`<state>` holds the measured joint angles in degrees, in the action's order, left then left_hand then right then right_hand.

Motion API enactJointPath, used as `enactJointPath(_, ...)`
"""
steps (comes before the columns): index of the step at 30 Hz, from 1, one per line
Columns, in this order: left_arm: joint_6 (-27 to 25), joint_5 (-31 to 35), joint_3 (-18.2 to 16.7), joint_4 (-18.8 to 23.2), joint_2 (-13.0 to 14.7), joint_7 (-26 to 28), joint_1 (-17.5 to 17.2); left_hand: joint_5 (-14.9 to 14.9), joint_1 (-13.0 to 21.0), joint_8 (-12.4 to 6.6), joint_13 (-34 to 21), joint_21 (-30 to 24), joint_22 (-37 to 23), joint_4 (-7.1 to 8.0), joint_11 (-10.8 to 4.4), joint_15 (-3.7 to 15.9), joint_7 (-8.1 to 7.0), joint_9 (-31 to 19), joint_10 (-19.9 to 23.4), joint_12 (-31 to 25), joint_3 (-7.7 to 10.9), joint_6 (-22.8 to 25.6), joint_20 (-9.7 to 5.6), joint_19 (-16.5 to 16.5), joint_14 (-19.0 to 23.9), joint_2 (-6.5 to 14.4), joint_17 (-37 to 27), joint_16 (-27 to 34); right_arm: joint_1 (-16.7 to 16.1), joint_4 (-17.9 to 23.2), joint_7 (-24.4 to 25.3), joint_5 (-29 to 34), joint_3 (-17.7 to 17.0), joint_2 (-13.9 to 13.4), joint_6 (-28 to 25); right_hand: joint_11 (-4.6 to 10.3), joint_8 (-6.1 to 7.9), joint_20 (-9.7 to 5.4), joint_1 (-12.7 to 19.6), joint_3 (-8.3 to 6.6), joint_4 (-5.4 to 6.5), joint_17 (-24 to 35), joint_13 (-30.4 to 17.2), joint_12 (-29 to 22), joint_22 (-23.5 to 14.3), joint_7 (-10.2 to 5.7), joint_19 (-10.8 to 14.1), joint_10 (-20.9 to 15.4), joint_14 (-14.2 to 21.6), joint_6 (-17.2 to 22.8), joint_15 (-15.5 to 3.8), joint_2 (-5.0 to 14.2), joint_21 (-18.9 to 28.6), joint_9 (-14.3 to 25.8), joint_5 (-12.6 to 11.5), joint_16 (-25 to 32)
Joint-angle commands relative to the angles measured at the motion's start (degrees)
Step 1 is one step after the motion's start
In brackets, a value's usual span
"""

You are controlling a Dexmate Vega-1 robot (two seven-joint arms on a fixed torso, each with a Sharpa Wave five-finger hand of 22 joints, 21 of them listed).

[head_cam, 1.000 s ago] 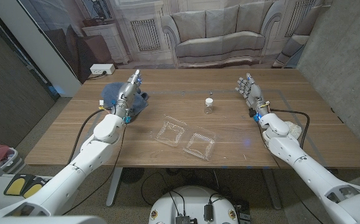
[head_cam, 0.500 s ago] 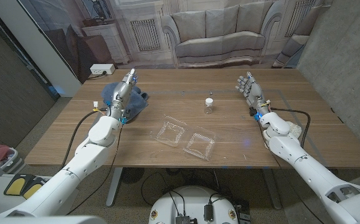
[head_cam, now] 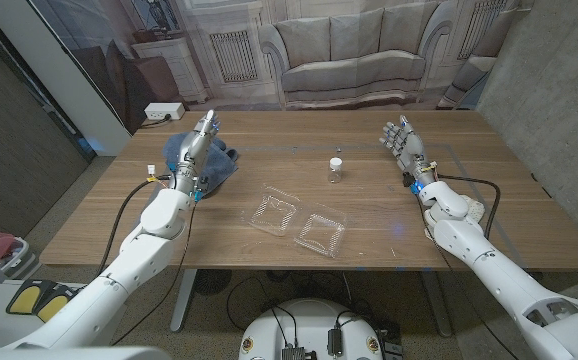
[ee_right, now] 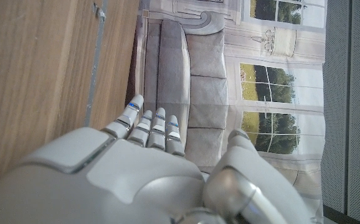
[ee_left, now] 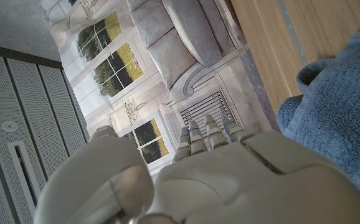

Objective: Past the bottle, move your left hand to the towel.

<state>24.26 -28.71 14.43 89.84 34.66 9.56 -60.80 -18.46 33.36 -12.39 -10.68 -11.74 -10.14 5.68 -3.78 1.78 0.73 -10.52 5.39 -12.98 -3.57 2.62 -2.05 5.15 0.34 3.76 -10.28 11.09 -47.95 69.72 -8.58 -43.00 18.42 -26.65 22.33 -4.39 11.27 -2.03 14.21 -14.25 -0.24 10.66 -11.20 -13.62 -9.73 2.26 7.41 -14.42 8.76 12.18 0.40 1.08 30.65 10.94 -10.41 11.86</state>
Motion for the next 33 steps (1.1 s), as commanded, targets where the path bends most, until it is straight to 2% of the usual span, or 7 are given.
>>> enactJointPath(1, 1.2, 6.5, -1.6, 1.5, 0.0, 6.8, -2.8, -0.3, 0.7, -0.14, -0.1, -0.1, -0.1, -0.12, -0.49, 0.86, -0.29, -0.1, 0.2, 0.2, -0.02, 0.4, -1.29, -0.1, 0.1, 0.1, -0.1, 0.1, -1.3, 3.6, 0.5, -0.3, -1.0, -2.0, -1.0, -0.1, 0.14, -1.0, -0.1, 0.13, -0.19, 0.2, 0.1, -0.3, -0.2, 0.15, 0.6, -0.6, 0.5, 0.1, 0.25, 0.18, -0.3, 0.2, -0.3, 0.1)
enactJointPath(10, -1.6, 13.1, -4.1, 5.5, 1.3, 13.4, -5.5, -0.3, 0.9, -0.04, -0.1, -0.3, -0.1, -0.2, -0.57, 0.97, -0.37, -0.1, 0.4, 0.2, -0.08, 0.5, -1.77, -0.7, 0.2, 0.1, -0.1, 0.0, -3.0, 7.2, 2.2, -0.3, -1.9, -3.9, -2.2, -0.12, 0.16, -0.92, -0.2, 0.22, -0.18, 0.2, 0.1, -0.4, -0.2, 0.15, 0.8, -0.8, 0.6, 0.2, 0.28, 0.17, -0.6, 0.2, -0.2, 0.1)
enactJointPath(19, -3.3, 16.5, -5.3, 6.1, 1.4, 16.2, -6.0, -0.4, 1.1, -0.06, -0.2, -0.3, -0.2, -0.3, -0.59, 1.12, -0.41, -0.1, 0.7, 0.3, -0.15, 1.0, -2.01, -1.0, 0.5, 0.2, -0.1, 0.0, -4.5, 9.4, 3.9, 0.0, -2.4, -4.5, -2.3, -0.16, 0.21, -0.87, -0.3, 0.29, -0.16, 0.2, 0.1, -0.3, -0.3, 0.1, 1.0, -0.8, 0.7, 0.3, 0.25, 0.19, -0.7, 0.2, -0.2, 0.0)
enactJointPath(27, -2.5, 17.2, -6.1, 4.5, 2.0, 15.6, -5.5, -0.5, 1.3, -0.01, -0.2, -0.3, -0.1, -0.41, -0.94, 1.23, -0.64, -0.1, 1.0, 0.3, -0.2, 1.2, -2.02, -1.1, 0.6, 0.2, -0.1, 0.0, -5.8, 11.0, 4.9, 0.2, -2.8, -5.0, -2.2, -0.21, 0.27, -0.85, -0.3, 0.34, -0.16, 0.2, 0.1, -0.4, -0.3, 0.09, 1.1, -1.0, 0.8, 0.4, 0.22, 0.18, -0.8, 0.2, -0.2, 0.0)
enactJointPath(33, -4.0, 16.9, -7.0, 4.7, 2.9, 15.3, -5.4, -0.6, 1.5, -0.02, -0.2, -0.3, -0.1, -0.51, -0.84, 1.44, -0.74, -0.1, 1.3, 0.2, -0.27, 1.5, -2.01, -1.3, 0.9, 0.2, -0.1, 0.1, -6.1, 11.2, 5.2, 0.0, -2.9, -5.0, -2.4, -0.16, 0.29, -0.86, -0.3, 0.38, -0.17, 0.2, 0.1, -0.4, -0.3, 0.14, 1.2, -1.0, 0.9, 0.5, 0.23, 0.18, -0.9, 0.2, -0.2, 0.0)
